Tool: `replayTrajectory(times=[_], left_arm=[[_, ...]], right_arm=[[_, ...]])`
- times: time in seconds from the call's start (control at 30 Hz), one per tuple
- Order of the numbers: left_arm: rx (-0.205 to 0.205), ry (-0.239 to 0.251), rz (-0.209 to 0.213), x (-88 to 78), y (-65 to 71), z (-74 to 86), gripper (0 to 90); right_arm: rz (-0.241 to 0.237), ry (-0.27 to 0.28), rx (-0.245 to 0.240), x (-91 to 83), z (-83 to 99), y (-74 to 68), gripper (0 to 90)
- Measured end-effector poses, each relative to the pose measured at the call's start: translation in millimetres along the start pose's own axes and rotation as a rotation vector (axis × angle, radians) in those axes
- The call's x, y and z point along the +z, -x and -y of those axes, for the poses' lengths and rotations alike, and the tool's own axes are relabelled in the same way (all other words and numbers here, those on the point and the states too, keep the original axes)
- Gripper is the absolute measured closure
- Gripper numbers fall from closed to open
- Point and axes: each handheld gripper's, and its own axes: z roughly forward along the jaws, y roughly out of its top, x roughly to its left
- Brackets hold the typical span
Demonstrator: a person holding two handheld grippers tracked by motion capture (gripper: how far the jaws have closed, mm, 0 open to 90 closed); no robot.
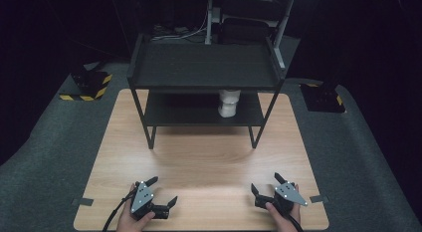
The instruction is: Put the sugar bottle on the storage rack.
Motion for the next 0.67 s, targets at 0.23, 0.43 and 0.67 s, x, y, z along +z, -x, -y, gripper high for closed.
replayTrajectory(times=[0.23, 0.43, 0.67], left_arm=[[0.001, 0.000, -0.003, -0.1, 0.6, 0.0, 0.4], [0.004, -0.005, -0.003, 0.2, 0.4, -0.9, 0.4], [0.003, -0.011, -0.001, 0.6, 0.1, -2.0, 0.4]], right_arm=[[-0.007, 0.002, 0.006, 0.3, 0.3, 1.8, 0.0], [-0.011, 0.003, 0.009, 0.1, 0.5, 2.7, 0.0], [-0.014, 0.009, 0.006, -0.7, 1.8, 3.1, 0.0]])
